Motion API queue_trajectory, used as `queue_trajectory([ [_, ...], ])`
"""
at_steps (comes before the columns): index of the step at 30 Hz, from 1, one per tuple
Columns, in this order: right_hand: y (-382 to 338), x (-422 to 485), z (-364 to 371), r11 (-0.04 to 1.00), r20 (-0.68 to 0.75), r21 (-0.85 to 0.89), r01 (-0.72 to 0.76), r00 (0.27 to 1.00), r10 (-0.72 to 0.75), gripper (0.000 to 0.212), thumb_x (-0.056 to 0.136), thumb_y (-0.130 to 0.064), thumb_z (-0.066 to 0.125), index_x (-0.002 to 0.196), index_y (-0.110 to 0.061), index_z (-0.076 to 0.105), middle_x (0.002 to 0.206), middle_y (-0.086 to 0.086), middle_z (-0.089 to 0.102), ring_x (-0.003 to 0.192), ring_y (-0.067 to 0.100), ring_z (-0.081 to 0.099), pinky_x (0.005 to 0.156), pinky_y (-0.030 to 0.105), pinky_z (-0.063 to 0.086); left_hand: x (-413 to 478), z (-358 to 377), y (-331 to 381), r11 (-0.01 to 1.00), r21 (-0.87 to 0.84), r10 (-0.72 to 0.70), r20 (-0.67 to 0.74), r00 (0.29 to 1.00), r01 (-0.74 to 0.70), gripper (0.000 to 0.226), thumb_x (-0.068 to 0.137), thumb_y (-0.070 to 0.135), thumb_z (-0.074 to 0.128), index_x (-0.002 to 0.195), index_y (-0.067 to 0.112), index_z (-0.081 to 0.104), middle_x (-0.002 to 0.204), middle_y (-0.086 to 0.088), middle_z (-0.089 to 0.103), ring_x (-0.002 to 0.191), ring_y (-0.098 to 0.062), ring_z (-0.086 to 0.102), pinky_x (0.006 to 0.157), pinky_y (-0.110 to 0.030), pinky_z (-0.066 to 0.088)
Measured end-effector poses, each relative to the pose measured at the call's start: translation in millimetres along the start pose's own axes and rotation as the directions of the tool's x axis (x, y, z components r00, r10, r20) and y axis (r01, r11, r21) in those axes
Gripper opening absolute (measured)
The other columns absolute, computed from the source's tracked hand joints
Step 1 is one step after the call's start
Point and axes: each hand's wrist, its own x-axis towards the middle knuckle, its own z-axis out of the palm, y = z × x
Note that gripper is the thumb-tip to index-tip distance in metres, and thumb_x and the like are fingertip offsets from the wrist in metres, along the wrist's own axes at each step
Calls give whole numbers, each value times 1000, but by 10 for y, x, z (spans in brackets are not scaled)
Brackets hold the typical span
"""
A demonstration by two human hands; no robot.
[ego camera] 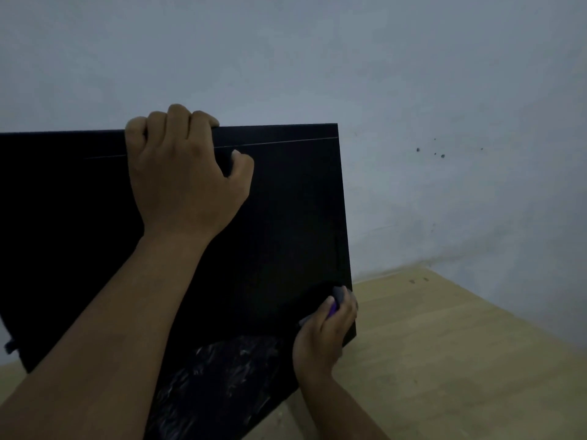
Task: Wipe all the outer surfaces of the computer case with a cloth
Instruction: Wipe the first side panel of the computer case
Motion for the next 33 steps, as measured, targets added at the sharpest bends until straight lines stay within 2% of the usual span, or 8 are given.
queue_trajectory([
  [2,-49,-41,8,996,6,-26,82,997,-82,59,98,-39,30,144,-3,41,156,11,32,146,17,25,112,11,22,1,4,10,1000,-1,-1,1,1000,1,46,86,43,48,112,9,63,106,-12,59,103,-33,51,104,-41,25],
  [5,-105,-185,76,931,150,-59,359,926,-348,51,104,-31,38,148,-4,37,160,6,24,149,6,17,118,25,23,0,14,12,1000,-2,0,-11,1000,0,46,86,43,48,111,8,63,105,-12,60,102,-33,51,104,-42,26],
  [11,-273,-608,53,634,505,25,773,538,-675,53,107,-31,34,157,-23,16,165,8,8,152,30,11,115,50,32,2,4,-17,1000,18,24,5,1000,-24,46,85,43,46,112,9,62,105,-11,60,102,-33,52,103,-42,27],
  [15,-215,-428,11,535,535,-8,845,456,-711,52,106,-32,36,155,-19,24,164,9,14,151,28,16,116,47,30,-11,6,-98,997,27,78,6,997,-78,47,86,43,48,115,9,62,107,-11,61,102,-32,54,100,-42,29],
  [17,-199,-362,9,542,531,-11,840,464,-709,51,106,-33,36,154,-19,26,164,6,14,151,27,16,117,48,27,-16,12,-133,996,25,90,1,996,-90,47,86,42,49,116,9,62,107,-11,61,101,-32,54,100,-42,28],
  [24,-387,-308,109,830,336,-48,556,791,-511,54,105,-49,24,153,-24,25,165,-11,7,152,15,9,116,44,25,-35,8,-257,996,-29,84,-24,996,-85,43,86,41,51,115,11,63,105,-8,62,99,-29,55,101,-39,28],
  [27,-390,-614,120,664,510,-88,743,606,-610,53,107,-38,28,155,-17,24,166,4,5,153,27,8,114,53,31,-50,-9,-426,995,-63,77,-34,996,-80,41,86,40,52,114,12,64,105,-7,62,99,-28,55,102,-37,27],
  [33,-481,-1326,462,86,723,162,983,-59,-688,52,105,-29,45,152,-11,34,162,9,22,152,23,14,121,42,23,-90,-103,-770,981,-188,31,-38,999,-38,36,87,37,53,113,17,65,104,-2,61,99,-23,55,103,-33,27],
])
